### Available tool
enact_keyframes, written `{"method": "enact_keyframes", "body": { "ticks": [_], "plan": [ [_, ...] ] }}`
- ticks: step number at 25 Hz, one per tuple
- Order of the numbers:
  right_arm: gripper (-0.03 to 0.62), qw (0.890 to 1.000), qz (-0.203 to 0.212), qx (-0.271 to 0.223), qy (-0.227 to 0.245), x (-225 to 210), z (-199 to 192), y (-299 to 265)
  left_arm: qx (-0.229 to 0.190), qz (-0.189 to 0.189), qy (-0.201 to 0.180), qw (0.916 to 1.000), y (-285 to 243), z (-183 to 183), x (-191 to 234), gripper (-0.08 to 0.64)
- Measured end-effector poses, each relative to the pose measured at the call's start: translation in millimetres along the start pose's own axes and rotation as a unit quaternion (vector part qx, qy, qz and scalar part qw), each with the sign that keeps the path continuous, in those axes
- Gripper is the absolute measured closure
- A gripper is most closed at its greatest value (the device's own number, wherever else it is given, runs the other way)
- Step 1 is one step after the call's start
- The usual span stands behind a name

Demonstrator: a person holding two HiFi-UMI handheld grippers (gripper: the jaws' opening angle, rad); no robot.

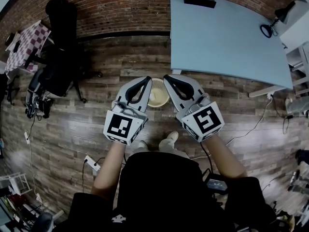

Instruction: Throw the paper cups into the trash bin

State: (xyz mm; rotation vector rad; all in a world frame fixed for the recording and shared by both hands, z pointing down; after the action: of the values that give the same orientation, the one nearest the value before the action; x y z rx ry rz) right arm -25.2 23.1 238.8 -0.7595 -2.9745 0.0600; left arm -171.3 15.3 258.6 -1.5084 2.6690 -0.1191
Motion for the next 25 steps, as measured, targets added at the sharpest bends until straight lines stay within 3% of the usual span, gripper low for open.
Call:
{"method": "enact_keyframes", "body": {
  "ticks": [25],
  "plan": [
    [0.589, 0.999, -0.045, -0.006, 0.004, 90, 12, 7, -0.02, -0.045, -0.008, 0.9987, 82, 2, 2, 0.56]
  ]
}}
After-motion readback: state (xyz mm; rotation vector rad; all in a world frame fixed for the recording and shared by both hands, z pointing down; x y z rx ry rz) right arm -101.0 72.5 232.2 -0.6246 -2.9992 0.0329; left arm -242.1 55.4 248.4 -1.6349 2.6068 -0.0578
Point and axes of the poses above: the fingertips, and each gripper's own axes: y backward along the fingers, x to its left, z out of its top, the point moved 8 cm from there along y, backward along the fingers, and after that the axes turned 14 degrees about -z, right-handed, at the moved point
